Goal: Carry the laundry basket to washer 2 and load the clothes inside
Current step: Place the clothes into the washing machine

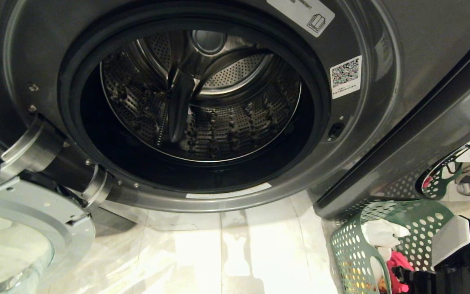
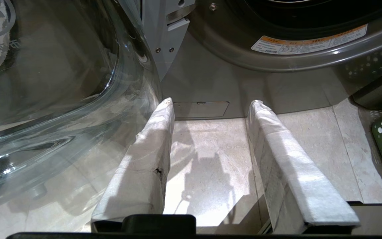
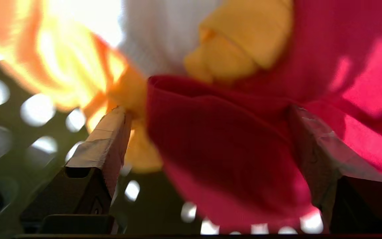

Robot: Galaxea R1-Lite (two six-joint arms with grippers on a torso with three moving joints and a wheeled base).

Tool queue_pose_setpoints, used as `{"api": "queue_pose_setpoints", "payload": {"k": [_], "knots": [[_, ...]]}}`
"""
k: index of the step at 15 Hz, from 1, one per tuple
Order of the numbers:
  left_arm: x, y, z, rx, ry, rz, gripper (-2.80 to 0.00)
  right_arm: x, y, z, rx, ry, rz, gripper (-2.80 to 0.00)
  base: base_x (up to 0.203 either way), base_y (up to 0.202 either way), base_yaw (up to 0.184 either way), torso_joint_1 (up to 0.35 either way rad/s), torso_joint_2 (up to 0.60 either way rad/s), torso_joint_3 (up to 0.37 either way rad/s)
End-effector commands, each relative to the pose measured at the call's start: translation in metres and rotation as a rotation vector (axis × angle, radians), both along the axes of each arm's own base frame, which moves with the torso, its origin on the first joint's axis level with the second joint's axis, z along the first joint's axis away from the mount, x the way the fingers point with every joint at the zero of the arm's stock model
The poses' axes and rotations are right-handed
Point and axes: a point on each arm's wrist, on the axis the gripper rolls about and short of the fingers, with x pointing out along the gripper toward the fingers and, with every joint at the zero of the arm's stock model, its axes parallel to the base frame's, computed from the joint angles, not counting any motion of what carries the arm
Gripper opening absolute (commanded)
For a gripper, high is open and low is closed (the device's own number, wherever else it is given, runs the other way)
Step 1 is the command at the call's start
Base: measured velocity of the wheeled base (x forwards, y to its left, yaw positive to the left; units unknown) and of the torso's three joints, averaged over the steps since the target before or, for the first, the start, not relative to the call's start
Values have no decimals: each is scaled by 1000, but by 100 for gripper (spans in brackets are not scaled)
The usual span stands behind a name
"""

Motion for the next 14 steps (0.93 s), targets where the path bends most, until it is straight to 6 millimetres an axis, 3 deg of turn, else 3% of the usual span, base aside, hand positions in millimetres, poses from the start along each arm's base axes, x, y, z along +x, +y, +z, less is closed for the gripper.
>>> {"api": "queue_pose_setpoints", "payload": {"k": [1,5,11,12,14], "knots": [[1,0,-2,-1,9,0,-280,4,-1,-23,0,-11,10,0,0,0,0,0,0,0],[1,0,-2,-1,9,0,-280,28,-3,-31,18,-83,71,0,0,0,0,0,0,0],[1,0,-2,42,11,-7,-280,47,-4,-44,48,-23,91,0,0,0,0,0,0,0],[1,0,-2,47,11,-7,-280,49,-4,-45,51,-16,90,-280,0,0,0,0,0,0],[1,0,-3,59,13,-7,-280,50,-5,-46,54,-7,90,-280,0,0,0,0,0,0]]}}
